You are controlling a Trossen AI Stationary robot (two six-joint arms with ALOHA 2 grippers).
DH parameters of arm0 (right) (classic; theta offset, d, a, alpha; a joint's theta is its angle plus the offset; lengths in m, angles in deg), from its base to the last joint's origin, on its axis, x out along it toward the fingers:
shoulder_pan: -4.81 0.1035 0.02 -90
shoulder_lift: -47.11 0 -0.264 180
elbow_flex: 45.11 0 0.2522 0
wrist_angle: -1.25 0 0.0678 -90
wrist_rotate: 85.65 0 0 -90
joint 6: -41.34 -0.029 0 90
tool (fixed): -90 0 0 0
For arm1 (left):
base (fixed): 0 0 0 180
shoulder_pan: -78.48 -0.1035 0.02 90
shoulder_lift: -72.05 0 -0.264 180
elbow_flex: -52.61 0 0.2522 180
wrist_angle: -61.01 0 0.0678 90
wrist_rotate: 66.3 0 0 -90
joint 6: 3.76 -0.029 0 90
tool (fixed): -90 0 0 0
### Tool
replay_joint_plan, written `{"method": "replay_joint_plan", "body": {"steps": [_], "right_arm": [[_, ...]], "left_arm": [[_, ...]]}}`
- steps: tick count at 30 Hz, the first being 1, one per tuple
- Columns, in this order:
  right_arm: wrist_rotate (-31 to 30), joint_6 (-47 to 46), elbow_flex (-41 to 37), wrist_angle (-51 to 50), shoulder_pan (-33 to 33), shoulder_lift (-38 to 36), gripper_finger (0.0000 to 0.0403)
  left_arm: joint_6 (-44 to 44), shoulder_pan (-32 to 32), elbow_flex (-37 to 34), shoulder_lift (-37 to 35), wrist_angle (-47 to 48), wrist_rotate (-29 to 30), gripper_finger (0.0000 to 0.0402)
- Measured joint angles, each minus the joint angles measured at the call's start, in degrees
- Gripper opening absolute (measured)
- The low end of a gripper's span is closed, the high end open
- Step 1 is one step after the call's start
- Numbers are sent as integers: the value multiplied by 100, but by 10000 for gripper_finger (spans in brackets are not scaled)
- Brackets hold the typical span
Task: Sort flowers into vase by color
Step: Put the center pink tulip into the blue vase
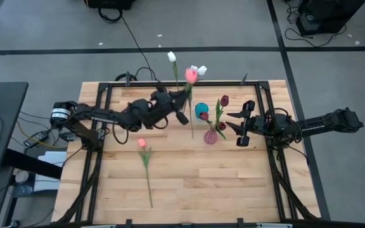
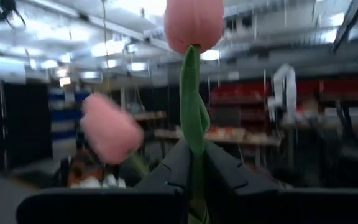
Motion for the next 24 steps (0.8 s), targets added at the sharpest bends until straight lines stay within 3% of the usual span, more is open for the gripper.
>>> {"method": "replay_joint_plan", "body": {"steps": [6, 15, 20, 24], "right_arm": [[0, 0, 0, 18, 0, 0, 169], [0, 11, 0, -7, 0, 2, 169], [1, 13, 0, -11, 0, 2, 169], [2, 15, 0, -9, 0, 2, 169]], "left_arm": [[-346, -154, 0, 463, -1318, -39, 34], [-1424, -27, 0, 1531, -3437, 1200, 34], [-1663, -36, 0, 1686, -3536, 1709, 34], [-1668, -32, 2, 1679, -3586, 1724, 34]]}}
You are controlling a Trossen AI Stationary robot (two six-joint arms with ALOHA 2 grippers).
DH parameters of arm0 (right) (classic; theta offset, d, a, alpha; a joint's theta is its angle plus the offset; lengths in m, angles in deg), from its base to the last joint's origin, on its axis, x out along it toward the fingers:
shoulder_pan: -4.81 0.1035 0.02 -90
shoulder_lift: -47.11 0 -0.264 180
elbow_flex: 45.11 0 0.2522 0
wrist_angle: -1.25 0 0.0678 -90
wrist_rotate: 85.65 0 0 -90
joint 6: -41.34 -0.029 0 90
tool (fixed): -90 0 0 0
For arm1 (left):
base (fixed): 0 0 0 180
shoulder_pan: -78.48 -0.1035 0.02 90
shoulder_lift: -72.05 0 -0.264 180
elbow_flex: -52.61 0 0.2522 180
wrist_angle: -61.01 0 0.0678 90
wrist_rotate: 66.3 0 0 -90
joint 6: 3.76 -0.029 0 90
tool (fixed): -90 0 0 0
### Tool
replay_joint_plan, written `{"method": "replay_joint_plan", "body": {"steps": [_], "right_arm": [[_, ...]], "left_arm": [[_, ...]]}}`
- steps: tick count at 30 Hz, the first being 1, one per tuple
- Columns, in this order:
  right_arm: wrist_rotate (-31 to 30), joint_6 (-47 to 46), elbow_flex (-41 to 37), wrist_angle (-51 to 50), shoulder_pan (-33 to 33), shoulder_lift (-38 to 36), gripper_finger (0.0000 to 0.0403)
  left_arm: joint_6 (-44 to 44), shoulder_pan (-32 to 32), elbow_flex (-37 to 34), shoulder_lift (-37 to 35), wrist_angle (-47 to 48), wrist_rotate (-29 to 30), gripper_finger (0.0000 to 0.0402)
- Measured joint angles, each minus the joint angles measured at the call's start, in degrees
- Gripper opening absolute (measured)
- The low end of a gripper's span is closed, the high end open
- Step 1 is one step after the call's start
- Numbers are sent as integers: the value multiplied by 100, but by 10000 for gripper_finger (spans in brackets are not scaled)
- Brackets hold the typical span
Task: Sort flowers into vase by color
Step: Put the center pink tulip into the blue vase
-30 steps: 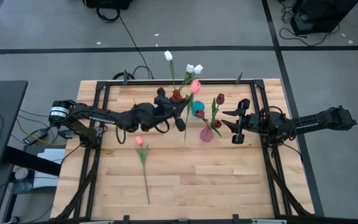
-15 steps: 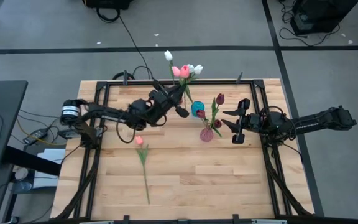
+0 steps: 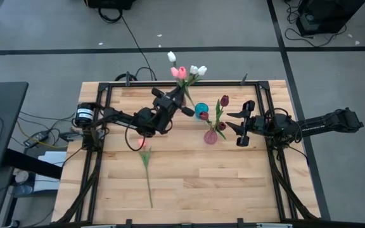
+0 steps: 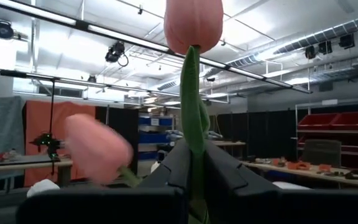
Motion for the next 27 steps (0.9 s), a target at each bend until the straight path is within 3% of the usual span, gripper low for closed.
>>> {"method": "replay_joint_plan", "body": {"steps": [4, 9, 15, 19, 27], "right_arm": [[-1, 0, 0, 5, 0, 0, 169], [0, 0, 0, 2, 1, 0, 169], [0, 0, 0, 2, 0, 0, 169], [2, 0, 0, 7, 0, 0, 169], [2, -15, 0, 20, 0, 0, 169]], "left_arm": [[-133, 3, 119, 0, -9, 18, 34], [-903, 146, 477, -2, 322, 183, 34], [-2036, 350, 885, -7, 654, 949, 34], [-2108, 359, 935, -7, 938, 1318, 34], [-1999, 321, 938, -4, 1358, 1431, 34]]}}
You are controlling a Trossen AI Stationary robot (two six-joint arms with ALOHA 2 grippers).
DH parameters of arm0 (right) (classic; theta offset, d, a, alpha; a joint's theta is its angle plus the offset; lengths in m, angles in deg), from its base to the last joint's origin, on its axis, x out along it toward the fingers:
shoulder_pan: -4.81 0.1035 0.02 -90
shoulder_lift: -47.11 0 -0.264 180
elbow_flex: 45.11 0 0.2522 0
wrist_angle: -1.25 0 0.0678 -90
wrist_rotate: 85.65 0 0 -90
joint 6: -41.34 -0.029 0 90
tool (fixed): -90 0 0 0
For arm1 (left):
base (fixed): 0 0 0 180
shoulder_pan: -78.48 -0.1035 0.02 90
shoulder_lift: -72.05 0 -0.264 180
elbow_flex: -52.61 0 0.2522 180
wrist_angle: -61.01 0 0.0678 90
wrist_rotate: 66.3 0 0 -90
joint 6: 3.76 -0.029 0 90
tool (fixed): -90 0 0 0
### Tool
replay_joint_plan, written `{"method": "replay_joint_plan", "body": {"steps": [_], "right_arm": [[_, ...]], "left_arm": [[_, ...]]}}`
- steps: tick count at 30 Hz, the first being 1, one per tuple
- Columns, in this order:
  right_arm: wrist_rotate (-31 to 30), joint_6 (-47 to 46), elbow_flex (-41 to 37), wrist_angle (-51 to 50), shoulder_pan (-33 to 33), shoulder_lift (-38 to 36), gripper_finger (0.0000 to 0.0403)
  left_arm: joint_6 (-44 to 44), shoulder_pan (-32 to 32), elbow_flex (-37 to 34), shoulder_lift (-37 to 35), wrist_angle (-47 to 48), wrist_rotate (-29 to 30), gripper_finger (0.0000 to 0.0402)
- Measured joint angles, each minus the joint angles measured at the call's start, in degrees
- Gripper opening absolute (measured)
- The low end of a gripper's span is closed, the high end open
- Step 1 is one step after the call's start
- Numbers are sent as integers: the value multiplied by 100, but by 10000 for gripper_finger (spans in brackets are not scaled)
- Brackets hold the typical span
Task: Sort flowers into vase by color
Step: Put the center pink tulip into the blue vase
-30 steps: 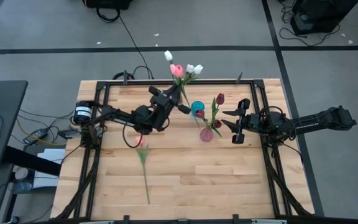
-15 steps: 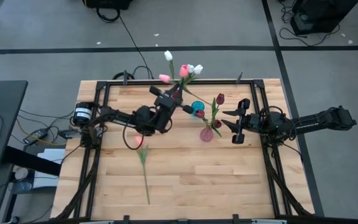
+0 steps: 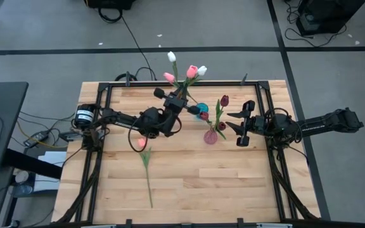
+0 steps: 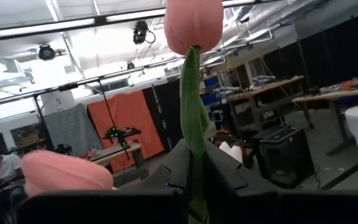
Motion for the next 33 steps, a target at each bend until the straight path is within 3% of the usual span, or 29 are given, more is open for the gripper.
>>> {"method": "replay_joint_plan", "body": {"steps": [8, 17, 33], "right_arm": [[0, 10, 0, -8, -1, 0, 169], [0, 13, -1, -54, 0, -1, 169], [0, -44, -2, -46, 0, -1, 169]], "left_arm": [[1, 18, 0, -2, 235, 377, 34], [397, 568, -1, 1, 1505, 1502, 34], [524, 789, -2, -4, 1481, 1540, 34]]}}
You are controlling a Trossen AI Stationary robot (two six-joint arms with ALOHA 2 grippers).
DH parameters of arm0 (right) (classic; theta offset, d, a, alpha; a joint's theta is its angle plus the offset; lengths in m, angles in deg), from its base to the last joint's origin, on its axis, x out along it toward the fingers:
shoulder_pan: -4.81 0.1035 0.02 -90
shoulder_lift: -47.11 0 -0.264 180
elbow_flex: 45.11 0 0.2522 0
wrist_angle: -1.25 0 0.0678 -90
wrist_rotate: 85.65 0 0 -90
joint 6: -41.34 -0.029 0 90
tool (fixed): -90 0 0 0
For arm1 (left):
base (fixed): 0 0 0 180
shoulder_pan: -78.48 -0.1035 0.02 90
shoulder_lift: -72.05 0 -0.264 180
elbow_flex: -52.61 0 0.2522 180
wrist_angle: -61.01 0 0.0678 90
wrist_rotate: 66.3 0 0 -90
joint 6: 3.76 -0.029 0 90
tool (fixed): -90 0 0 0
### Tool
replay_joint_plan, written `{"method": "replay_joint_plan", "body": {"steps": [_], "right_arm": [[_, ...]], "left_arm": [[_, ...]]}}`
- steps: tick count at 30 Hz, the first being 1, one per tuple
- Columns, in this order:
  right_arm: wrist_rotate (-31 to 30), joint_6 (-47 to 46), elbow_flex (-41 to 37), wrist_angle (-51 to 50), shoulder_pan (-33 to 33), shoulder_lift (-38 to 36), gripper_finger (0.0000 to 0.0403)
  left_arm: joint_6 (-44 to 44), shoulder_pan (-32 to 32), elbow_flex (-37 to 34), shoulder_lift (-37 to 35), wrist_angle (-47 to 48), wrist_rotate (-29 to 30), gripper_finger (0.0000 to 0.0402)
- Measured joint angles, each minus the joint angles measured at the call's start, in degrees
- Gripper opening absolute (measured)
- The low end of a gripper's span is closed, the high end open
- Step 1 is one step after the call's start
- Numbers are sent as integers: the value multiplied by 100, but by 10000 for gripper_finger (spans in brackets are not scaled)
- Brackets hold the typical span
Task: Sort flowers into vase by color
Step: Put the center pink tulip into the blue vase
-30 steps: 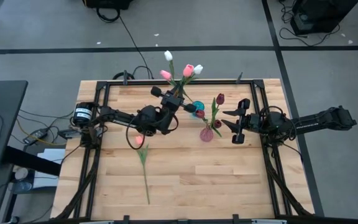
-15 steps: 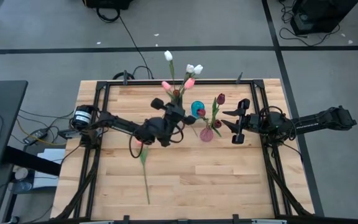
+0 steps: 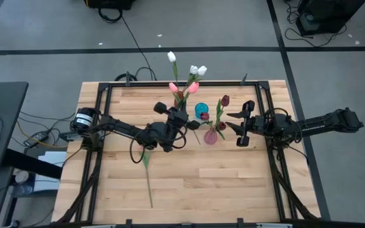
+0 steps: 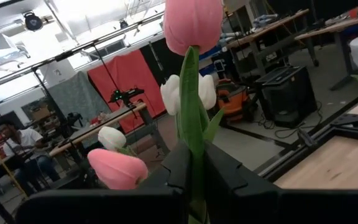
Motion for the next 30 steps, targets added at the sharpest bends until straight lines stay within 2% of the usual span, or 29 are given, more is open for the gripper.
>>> {"method": "replay_joint_plan", "body": {"steps": [18, 23, 30], "right_arm": [[-2, 13, 0, -13, 0, 0, 169], [-2, 15, 0, -13, -1, 0, 169], [-2, 15, 0, -44, -1, 0, 169]], "left_arm": [[929, 0, 0, 0, 914, -511, 34], [1467, 12, 0, 0, 1456, -985, 34], [3066, 37, -2, 2, 3169, -2036, 34]]}}
